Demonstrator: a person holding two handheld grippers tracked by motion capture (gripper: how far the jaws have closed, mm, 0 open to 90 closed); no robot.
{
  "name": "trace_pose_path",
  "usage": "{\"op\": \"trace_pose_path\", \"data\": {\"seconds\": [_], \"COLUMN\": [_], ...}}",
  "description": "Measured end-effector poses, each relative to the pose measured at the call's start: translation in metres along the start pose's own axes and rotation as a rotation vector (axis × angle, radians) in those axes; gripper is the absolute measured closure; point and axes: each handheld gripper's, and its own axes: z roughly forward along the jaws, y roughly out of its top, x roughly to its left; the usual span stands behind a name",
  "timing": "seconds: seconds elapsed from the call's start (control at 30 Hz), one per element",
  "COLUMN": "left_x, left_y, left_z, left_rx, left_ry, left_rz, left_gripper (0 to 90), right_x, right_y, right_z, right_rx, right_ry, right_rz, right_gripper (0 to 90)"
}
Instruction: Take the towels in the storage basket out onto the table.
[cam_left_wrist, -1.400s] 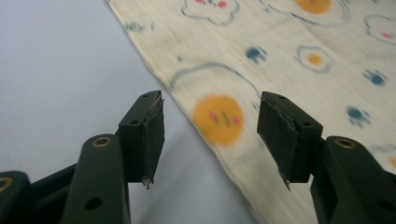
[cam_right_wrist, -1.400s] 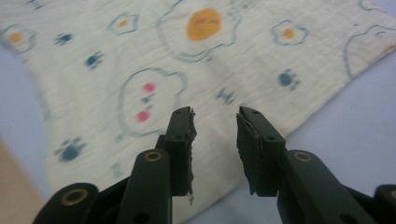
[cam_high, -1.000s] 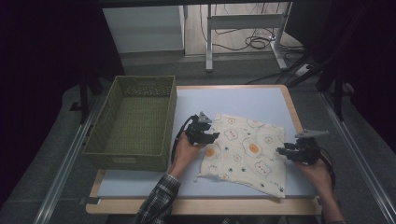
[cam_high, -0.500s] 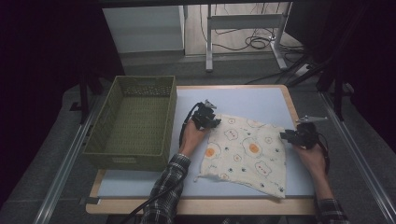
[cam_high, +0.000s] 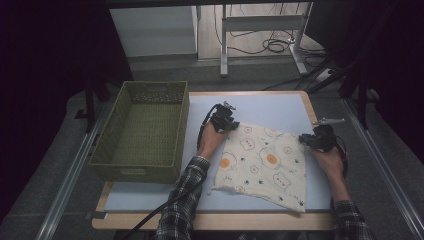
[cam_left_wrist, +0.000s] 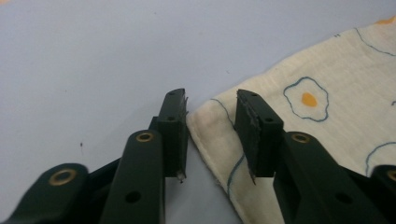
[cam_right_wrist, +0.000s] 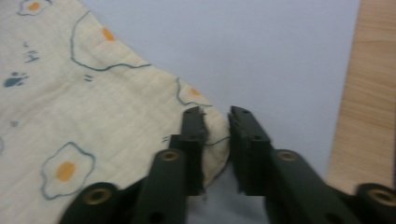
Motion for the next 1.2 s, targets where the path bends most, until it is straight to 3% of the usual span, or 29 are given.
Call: {"op": "trace_pose_path", "data": {"seconds": [0.1, 0.17, 0.27, 0.5, 0.57, 0.67, 0.93, 1.2], "left_x": [0.002, 0.002, 0.001, 0.018, 0.024, 0.020, -0.005, -0.030], "left_y": [-0.001, -0.002, 0.000, 0.014, 0.023, 0.018, -0.014, -0.038], "left_z": [-0.002, -0.002, -0.003, -0.014, -0.029, -0.037, -0.044, -0.063], "left_rx": [0.004, 0.000, -0.008, -0.042, -0.064, -0.072, -0.078, -0.090], "left_ry": [-0.022, -0.025, 0.015, 0.069, 0.086, 0.091, 0.085, 0.082], "left_rz": [-0.023, -0.013, 0.017, 0.006, 0.008, 0.011, 0.068, 0.113], "left_gripper": [80.9, 85.0, 86.4, 86.6, 86.5, 86.2, 85.5, 85.2], "right_x": [0.002, 0.002, 0.001, -0.010, -0.012, -0.008, 0.013, 0.027], "right_y": [0.001, 0.002, 0.006, 0.035, 0.047, 0.057, 0.031, 0.002], "right_z": [-0.001, -0.001, 0.001, 0.011, 0.009, 0.001, -0.016, -0.037], "right_rx": [0.015, 0.023, 0.025, -0.003, -0.017, -0.049, -0.078, -0.097], "right_ry": [0.014, 0.012, 0.001, -0.025, -0.025, 0.000, 0.052, 0.088], "right_rz": [-0.008, -0.016, -0.023, -0.029, -0.026, -0.027, -0.069, -0.094], "right_gripper": [86.0, 86.4, 86.5, 86.6, 86.5, 86.5, 86.5, 86.4]}}
